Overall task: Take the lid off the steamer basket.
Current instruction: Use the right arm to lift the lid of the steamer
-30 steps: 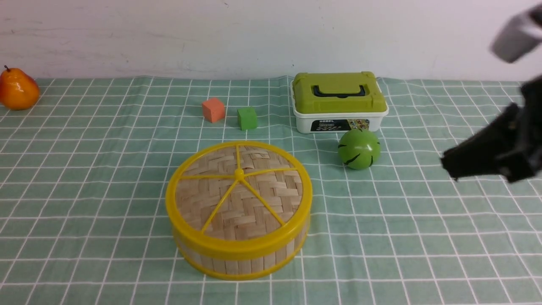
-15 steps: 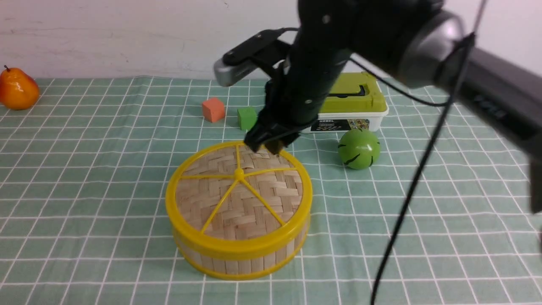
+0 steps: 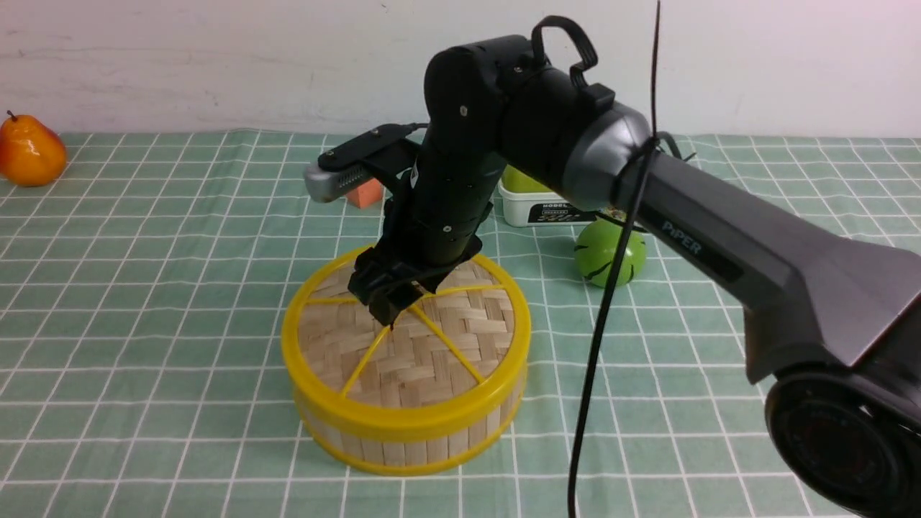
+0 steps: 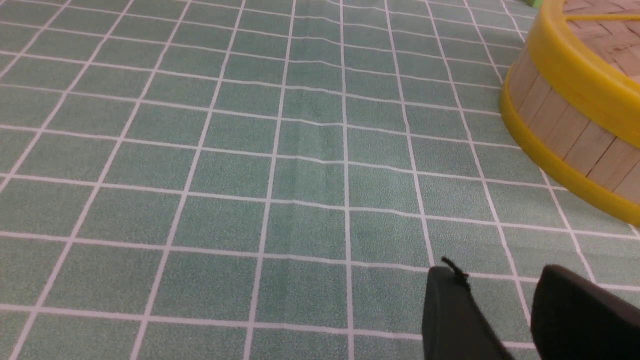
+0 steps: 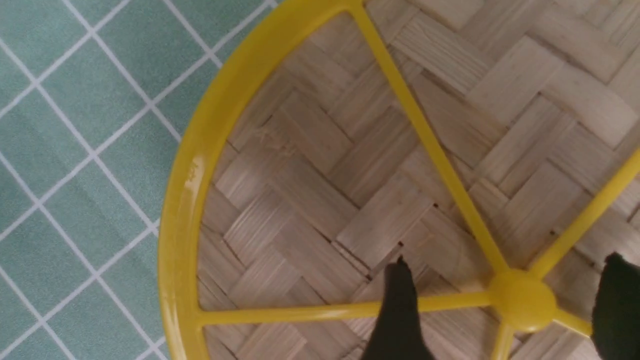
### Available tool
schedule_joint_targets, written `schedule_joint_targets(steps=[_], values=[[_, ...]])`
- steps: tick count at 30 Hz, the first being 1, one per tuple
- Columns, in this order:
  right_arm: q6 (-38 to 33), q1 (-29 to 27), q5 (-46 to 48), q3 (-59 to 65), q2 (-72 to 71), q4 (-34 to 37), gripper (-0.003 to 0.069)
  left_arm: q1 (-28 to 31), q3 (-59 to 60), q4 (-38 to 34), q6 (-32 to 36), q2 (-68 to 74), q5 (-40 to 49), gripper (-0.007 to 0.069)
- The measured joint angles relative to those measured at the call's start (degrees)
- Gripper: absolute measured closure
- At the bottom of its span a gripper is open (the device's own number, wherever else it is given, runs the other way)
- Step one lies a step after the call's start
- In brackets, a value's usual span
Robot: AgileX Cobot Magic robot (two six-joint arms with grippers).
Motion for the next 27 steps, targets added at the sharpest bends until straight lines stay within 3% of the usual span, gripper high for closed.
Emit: schedule_joint_targets(steps=[7,12,16,23,27], values=[[0.0,0.0,0.0,-0.04,0.23,-1.06,0.0402,0.0,0.0,0.0,0.0,0.0,0.0,0.0386],[0.18,0.0,-0.04,-0.52,0.87,-1.03,0.0477,0.0,0.0,0.0,0.0,0.0,0.0,0.0386],[1.7,0.0,-0.55,-0.63,0.91,-1.03,0.0473,0.0,0.0,0.0,0.0,0.0,0.0,0.0386],[2.77,-0.05,-2.67,-0.69,1.48,-0.81,0.0375,0.0,0.0,0.0,0.0,0.0,0.0,0.0386],[2.77,-0.05,-2.6,-0.69,1.48,-0.81,0.0403,0.0,0.0,0.0,0.0,0.0,0.0,0.0386]])
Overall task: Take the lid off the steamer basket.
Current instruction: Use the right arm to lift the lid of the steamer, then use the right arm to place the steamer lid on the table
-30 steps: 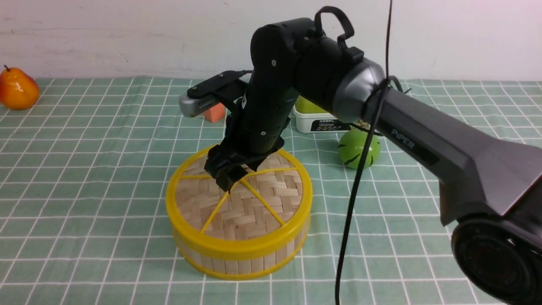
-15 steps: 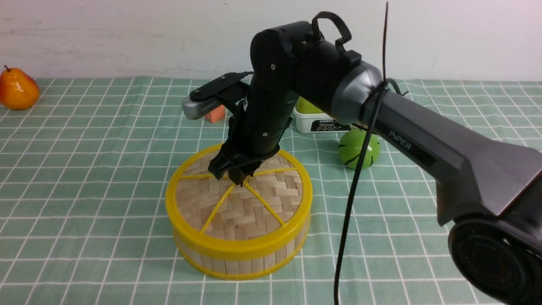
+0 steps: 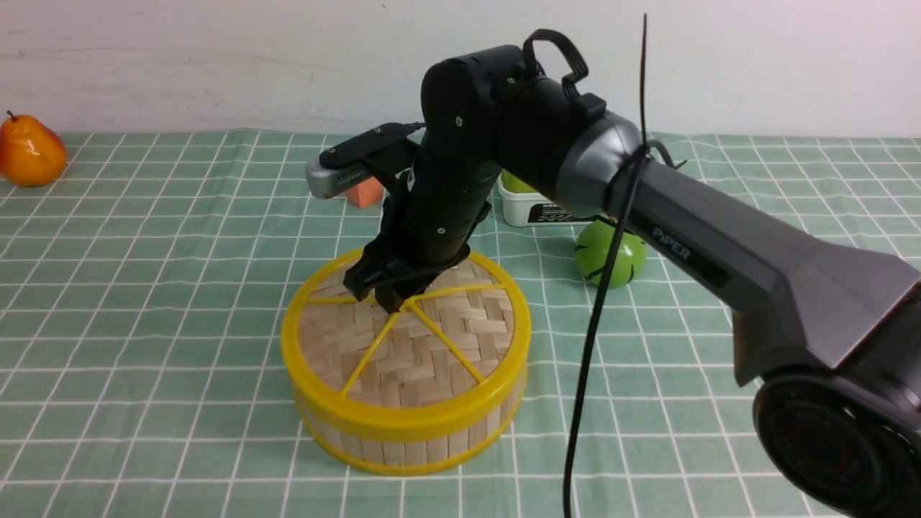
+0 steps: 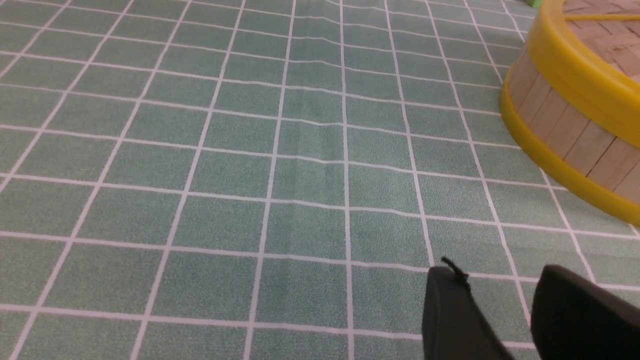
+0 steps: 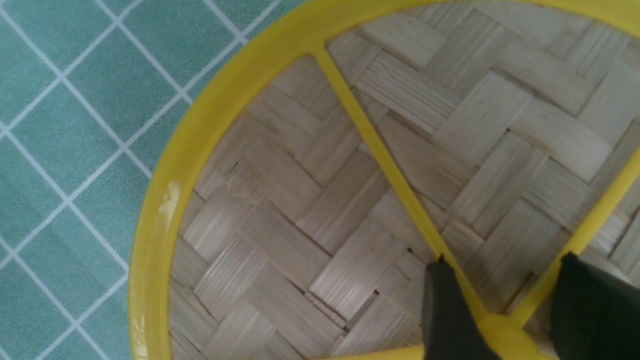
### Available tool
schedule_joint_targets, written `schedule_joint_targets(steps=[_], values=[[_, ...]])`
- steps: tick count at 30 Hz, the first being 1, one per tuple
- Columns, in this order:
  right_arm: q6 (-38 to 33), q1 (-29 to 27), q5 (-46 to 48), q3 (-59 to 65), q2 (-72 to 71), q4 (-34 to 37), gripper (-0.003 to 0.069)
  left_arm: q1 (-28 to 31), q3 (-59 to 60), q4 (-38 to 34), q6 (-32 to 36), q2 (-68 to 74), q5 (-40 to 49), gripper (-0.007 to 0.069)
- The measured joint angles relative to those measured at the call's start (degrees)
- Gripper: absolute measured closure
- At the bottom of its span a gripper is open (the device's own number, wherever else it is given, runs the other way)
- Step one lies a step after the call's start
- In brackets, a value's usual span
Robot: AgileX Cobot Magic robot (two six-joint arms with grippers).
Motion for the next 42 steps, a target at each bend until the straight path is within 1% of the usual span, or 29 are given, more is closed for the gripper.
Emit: schedule_joint_targets(steps=[1,3,4,5,6,14,19,21,22,24,25,26,31,32,33,34,36,37,40,42], values=[[0.03,0.0,0.06,0.0,0.0,-0.05,0.0424,0.0,0.0,0.0,0.0,0.0,0.0,0.0386],[0.18,0.0,0.25,0.0,0.0,-0.22,0.0501,0.0,0.0,0.0,0.0,0.0,0.0,0.0386],[0.18,0.0,0.25,0.0,0.0,-0.22,0.0508,0.0,0.0,0.0,0.0,0.0,0.0,0.0386],[0.23,0.0,0.27,-0.06,-0.05,-0.28,0.0566,0.0,0.0,0.0,0.0,0.0,0.0,0.0386],[0.31,0.05,0.32,-0.06,-0.1,-0.38,0.0578,0.0,0.0,0.0,0.0,0.0,0.0,0.0386],[0.2,0.05,2.09,0.33,-2.47,-2.05,0.0575,0.0,0.0,0.0,0.0,0.0,0.0,0.0386],[-1.71,-0.01,3.06,0.69,-14.21,-5.91,0.0575,0.0,0.0,0.0,0.0,0.0,0.0,0.0386],[-1.78,-0.11,3.06,0.93,-16.31,-6.29,0.0575,0.0,0.0,0.0,0.0,0.0,0.0,0.0386],[-1.98,-0.68,3.0,2.93,-21.19,-6.48,0.0575,0.0,0.0,0.0,0.0,0.0,0.0,0.0386],[-1.98,-1.74,3.0,5.66,-25.65,-6.48,0.0575,0.0,0.0,0.0,0.0,0.0,0.0,0.0386],[-1.98,-2.87,3.0,9.54,-29.58,-6.48,0.0575,0.0,0.0,0.0,0.0,0.0,0.0,0.0386],[-1.98,-3.31,3.0,10.17,-30.14,-6.48,0.0575,0.0,0.0,0.0,0.0,0.0,0.0,0.0386],[-1.67,-12.53,1.34,34.78,-43.7,-6.62,0.0575,0.0,0.0,0.0,0.0,0.0,0.0,0.0386],[-1.67,-12.93,0.94,35.83,-44.11,-6.62,0.0575,0.0,0.0,0.0,0.0,0.0,0.0,0.0386],[-0.58,-16.12,-4.21,45.13,-47.15,-6.68,0.0575,0.0,0.0,0.0,0.0,0.0,0.0,0.0386],[-0.43,-16.84,-4.93,46.11,-47.41,-6.68,0.0575,0.0,0.0,0.0,0.0,0.0,0.0,0.0386],[1.79,-20.86,-16.14,59.17,-49.12,-6.49,0.0575,0.0,0.0,0.0,0.0,0.0,0.0,0.0386],[2.12,-21.92,-21.14,62.8,-49.12,-6.42,0.0575,0.0,0.0,0.0,0.0,0.0,0.0,0.0386],[2.57,-22.9,-27.99,68.9,-48.52,-6.19,0.0575,0.0,0.0,0.0,0.0,0.0,0.0,0.0386],[2.83,-23.37,-35.94,73.85,-46.88,-6.01,0.0575,0.0,0.0,0.0,0.0,0.0,0.0,0.0386]])
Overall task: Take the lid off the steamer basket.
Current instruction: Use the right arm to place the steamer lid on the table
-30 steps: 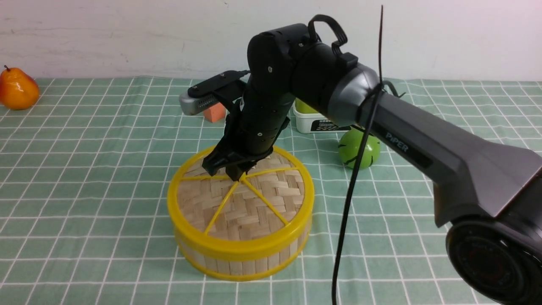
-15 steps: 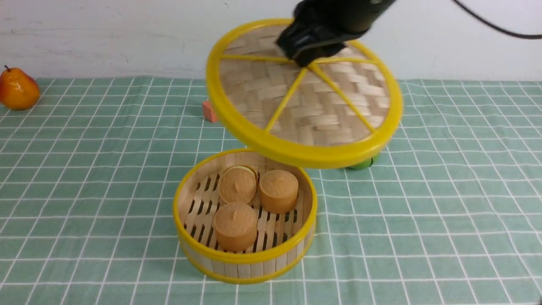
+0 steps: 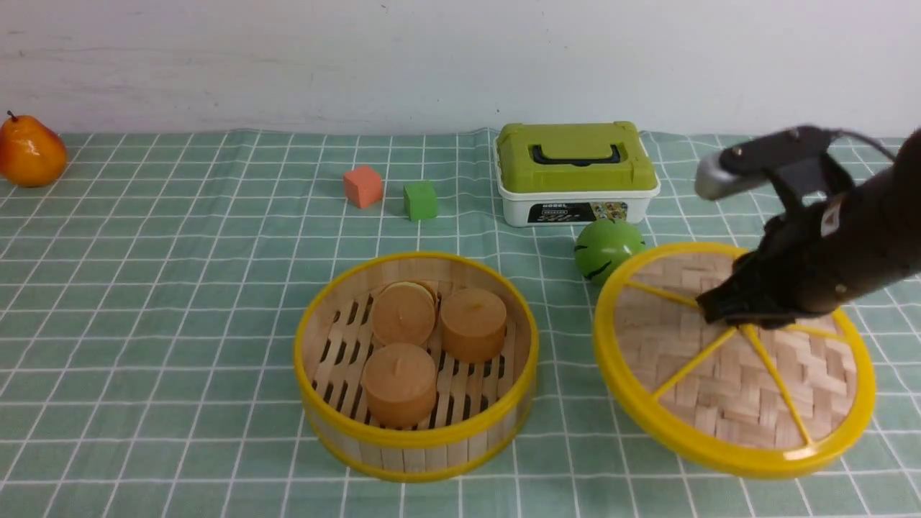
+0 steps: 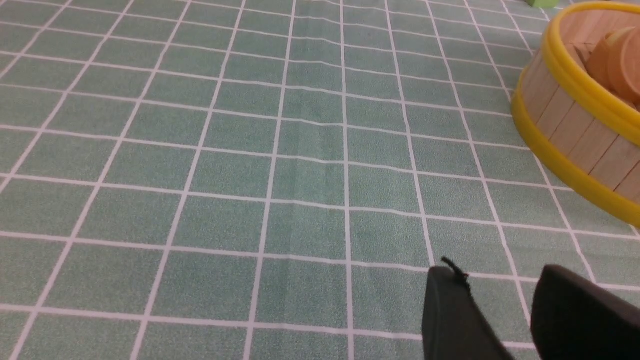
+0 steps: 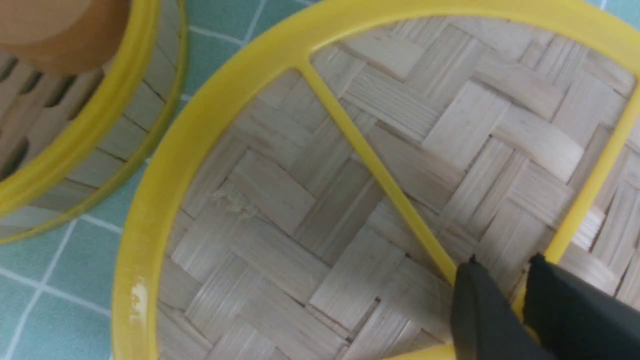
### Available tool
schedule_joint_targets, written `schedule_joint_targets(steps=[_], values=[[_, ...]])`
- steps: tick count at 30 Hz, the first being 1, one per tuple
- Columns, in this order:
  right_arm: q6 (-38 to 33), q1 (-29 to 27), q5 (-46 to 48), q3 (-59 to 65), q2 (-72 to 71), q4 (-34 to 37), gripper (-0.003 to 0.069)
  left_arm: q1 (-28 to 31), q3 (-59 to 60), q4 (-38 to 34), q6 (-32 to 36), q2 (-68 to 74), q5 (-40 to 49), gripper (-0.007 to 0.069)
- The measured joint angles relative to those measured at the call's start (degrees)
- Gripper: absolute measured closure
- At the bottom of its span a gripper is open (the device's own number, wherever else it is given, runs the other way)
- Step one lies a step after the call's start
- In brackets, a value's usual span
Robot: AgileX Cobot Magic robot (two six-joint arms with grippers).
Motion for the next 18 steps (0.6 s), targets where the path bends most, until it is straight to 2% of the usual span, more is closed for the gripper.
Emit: schedule_joint_targets(steps=[7,11,15,18], values=[[0.35,-0.05,-8.2,2.82,5.25,0.47,0.0566,0.0,0.0,0.0,0.0,0.0,0.0,0.0386],[0.35,-0.05,-10.93,2.82,7.46,0.87,0.0474,0.0,0.0,0.0,0.0,0.0,0.0,0.0386],[0.39,-0.05,-7.7,2.58,6.15,1.55,0.0352,0.0,0.0,0.0,0.0,0.0,0.0,0.0386],[0.39,-0.05,-3.51,2.4,0.98,2.58,0.0331,0.0,0.0,0.0,0.0,0.0,0.0,0.0386]])
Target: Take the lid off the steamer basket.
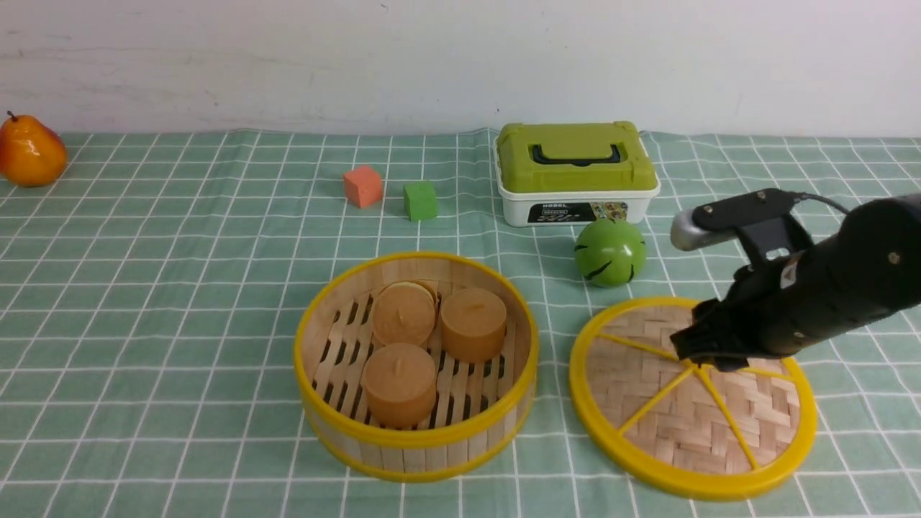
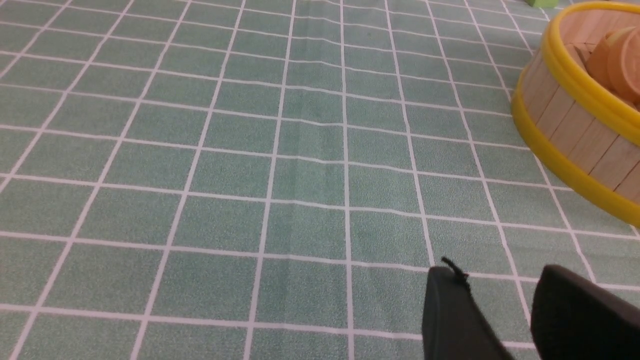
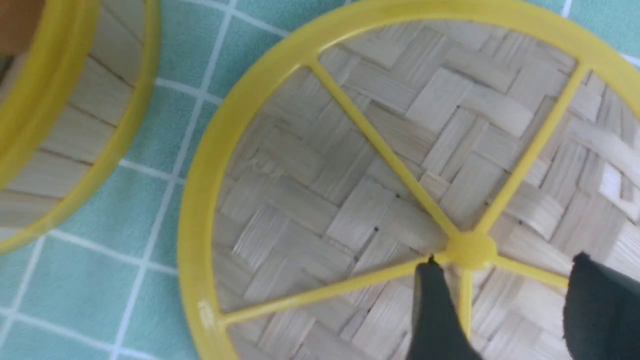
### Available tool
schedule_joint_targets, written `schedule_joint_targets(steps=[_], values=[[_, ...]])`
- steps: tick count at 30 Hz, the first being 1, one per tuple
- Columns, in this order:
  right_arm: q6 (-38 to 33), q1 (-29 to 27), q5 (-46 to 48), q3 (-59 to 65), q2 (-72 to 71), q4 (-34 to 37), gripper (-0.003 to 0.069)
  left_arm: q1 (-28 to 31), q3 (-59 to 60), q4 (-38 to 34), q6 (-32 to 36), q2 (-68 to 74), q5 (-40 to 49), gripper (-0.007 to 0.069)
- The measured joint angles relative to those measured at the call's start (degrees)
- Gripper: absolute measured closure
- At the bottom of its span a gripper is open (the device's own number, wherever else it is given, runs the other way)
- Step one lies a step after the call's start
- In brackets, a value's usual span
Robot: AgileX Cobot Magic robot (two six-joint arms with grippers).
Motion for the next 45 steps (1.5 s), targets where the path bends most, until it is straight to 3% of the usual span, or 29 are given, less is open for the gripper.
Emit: schedule_joint_targets(steps=[5,7,8,11,13,24,34,37,40,45], values=[[0.0,0.0,4.17,-0.16,-15.69,1.14,0.0416,0.0,0.0,0.0,0.0,0.0,0.0,0.0386],[0.0,0.0,5.06,0.39,-23.03,1.63,0.0488,0.0,0.0,0.0,0.0,0.0,0.0,0.0386],[0.0,0.0,5.48,2.03,-30.42,1.95,0.0569,0.0,0.0,0.0,0.0,0.0,0.0,0.0386],[0.0,0.0,7.22,6.97,-41.72,3.04,0.0659,0.0,0.0,0.0,0.0,0.0,0.0,0.0386],[0.0,0.0,7.91,11.1,-48.66,4.23,0.0677,0.0,0.0,0.0,0.0,0.0,0.0,0.0386],[0.03,0.0,5.19,22.63,-71.83,4.56,0.0677,0.0,0.0,0.0,0.0,0.0,0.0,0.0386],[0.03,0.0,1.25,28.72,-74.61,-3.03,0.0677,0.0,0.0,0.0,0.0,0.0,0.0,0.0386],[0.03,-0.32,-5.15,35.45,-75.07,-5.73,0.0677,0.0,0.0,0.0,0.0,0.0,0.0,0.0386],[0.09,-3.49,-9.99,42.41,-76.92,-5.6,0.0677,0.0,0.0,0.0,0.0,0.0,0.0,0.0386],[4.52,-15.02,-14.91,54.56,-85.17,-5.73,0.0677,0.0,0.0,0.0,0.0,0.0,0.0,0.0386]])
